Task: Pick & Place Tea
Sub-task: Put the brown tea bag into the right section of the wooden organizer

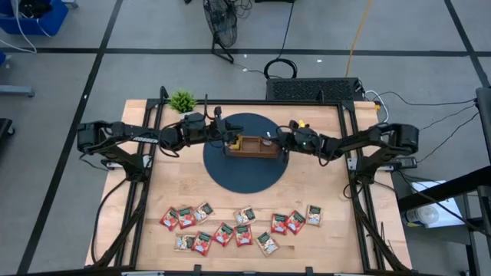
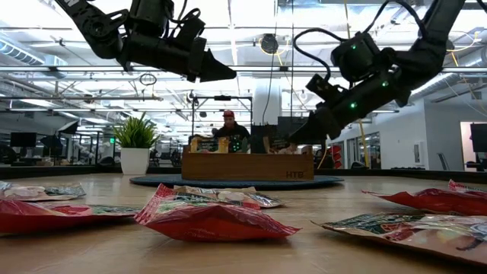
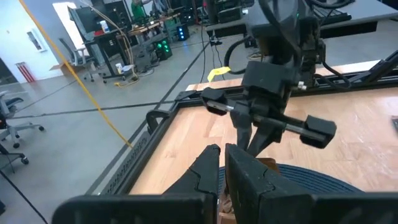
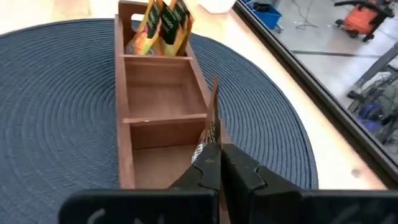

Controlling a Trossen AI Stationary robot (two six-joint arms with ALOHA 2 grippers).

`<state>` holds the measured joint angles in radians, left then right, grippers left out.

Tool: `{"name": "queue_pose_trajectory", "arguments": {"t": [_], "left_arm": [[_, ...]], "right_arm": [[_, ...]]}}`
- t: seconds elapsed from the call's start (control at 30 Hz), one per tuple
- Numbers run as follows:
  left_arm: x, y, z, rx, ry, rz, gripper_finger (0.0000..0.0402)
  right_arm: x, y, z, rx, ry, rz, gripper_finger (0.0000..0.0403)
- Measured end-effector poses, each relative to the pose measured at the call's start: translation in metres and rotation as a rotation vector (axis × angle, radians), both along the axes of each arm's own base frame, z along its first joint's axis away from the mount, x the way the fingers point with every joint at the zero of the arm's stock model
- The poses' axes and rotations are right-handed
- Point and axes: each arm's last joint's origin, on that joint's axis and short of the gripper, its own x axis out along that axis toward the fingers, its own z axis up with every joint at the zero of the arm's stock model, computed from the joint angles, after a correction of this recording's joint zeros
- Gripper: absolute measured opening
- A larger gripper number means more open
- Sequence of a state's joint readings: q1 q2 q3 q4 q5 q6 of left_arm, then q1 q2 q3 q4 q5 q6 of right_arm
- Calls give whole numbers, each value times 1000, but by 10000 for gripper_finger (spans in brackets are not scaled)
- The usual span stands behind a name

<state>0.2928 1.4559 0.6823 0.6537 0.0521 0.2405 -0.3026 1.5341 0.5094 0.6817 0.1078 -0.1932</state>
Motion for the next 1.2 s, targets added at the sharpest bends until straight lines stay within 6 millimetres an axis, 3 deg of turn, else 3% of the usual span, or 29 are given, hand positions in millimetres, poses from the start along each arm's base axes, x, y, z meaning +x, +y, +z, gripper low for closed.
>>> {"name": "queue_pose_trajectory", "arguments": {"t": [0.53, 0.97, 1.07, 1.2], "left_arm": [[0, 0, 0, -4, -1, 0, 35], [0, 0, 0, -3, -1, 0, 35], [0, 0, 0, -3, 0, 2, 35], [0, 0, 0, -3, 0, 2, 35]], "right_arm": [[-1, -1, 1, -47, 13, -58, 9], [2, -3, 12, -121, -76, -104, 131], [3, 7, 25, -147, -137, -57, 145], [2, 38, 46, -220, -173, 77, 153]]}}
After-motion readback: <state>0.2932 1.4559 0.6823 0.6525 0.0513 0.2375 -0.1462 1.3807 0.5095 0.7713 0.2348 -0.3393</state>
